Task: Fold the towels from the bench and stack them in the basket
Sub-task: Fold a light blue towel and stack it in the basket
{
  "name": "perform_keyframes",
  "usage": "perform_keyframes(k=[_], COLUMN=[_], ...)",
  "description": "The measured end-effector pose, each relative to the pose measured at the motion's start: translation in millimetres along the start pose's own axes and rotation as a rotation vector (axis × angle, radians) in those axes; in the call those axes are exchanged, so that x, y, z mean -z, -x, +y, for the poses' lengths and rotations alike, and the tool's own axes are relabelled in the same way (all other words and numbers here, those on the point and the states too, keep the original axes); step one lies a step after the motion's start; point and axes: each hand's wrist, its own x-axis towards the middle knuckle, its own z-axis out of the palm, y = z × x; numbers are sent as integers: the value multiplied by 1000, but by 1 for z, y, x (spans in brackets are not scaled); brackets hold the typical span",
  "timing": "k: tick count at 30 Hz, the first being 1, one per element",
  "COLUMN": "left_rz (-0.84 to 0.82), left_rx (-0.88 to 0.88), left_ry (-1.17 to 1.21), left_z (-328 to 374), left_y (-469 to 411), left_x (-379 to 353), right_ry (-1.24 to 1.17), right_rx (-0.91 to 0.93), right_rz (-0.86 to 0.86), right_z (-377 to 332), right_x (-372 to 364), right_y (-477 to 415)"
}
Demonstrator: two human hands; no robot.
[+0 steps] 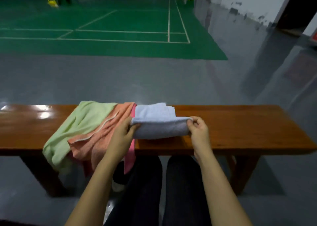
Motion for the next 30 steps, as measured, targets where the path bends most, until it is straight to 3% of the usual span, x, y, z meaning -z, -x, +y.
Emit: perform_keyframes(k=[6, 19, 30], left_rz=[-74, 63, 89], left_rx=[121, 207, 214], left_ry=[-88, -226, -310], left_z=[-54, -59, -65], left_y=[49, 28, -60], left_x=[-14, -36, -45], right_ry=[75, 161, 398], right_rx=[-148, -103, 39], right_rz=[-51, 21, 37], right_z=[57, 79, 66], right_x=[10, -10, -47], right_y=[24, 4, -65])
